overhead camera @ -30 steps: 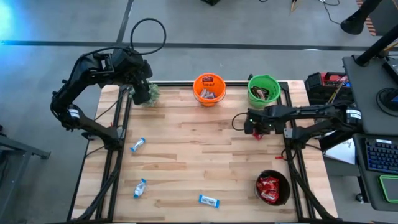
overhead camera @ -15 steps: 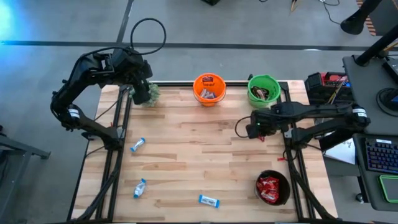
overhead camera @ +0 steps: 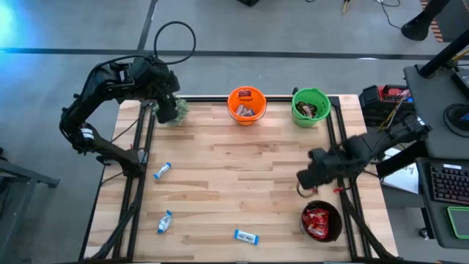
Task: Organize candy in baskets
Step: Put the red chocolate into the black bucket
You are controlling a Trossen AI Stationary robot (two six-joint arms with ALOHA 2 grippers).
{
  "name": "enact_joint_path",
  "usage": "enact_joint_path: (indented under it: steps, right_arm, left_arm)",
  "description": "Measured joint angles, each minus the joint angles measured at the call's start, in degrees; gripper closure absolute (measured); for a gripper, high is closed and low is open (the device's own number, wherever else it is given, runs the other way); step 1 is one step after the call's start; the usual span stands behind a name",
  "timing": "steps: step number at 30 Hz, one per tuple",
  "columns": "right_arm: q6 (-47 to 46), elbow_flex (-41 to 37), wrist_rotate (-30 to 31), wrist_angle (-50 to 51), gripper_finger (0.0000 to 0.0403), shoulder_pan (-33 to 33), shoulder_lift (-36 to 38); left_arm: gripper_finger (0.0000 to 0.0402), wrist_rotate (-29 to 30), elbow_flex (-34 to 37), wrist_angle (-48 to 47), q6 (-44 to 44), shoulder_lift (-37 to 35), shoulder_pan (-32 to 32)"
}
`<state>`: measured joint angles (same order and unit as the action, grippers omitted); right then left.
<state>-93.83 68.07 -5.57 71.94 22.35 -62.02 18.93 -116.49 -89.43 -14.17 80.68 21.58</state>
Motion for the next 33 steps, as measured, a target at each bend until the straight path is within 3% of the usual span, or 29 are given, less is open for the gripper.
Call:
enact_joint_path:
  steps: [8, 13, 19, 25, 33]
  right_arm:
    - [-21.00, -1.86, 0.14, -2.05, 0.0394, 17.33, -2.66]
    - [-28.33, -1.83, 0.45, -5.76, 0.0394, 23.94, -5.34]
    - [-29.82, -1.83, 0.84, -7.24, 0.0394, 26.56, -8.04]
    - [-24.58, -1.83, 0.62, -10.45, 0.0390, 26.41, -9.38]
    - [-25.09, -1.86, 0.54, -11.40, 0.0327, 26.41, -9.33]
  left_arm:
    - [0.0222, 0.03, 0.00, -0.22, 0.35, 0.00, 0.00]
    - [0.0222, 0.03, 0.00, -0.49, 0.44, 0.00, 0.00]
    - [0.0222, 0.03, 0.00, -0.56, 0.52, 0.00, 0.00]
    - [0.0222, 0.08, 0.00, -0.59, 0.57, 0.00, 0.02]
    - [0.0222, 0.19, 0.00, -0.59, 2.25, 0.00, 0.02]
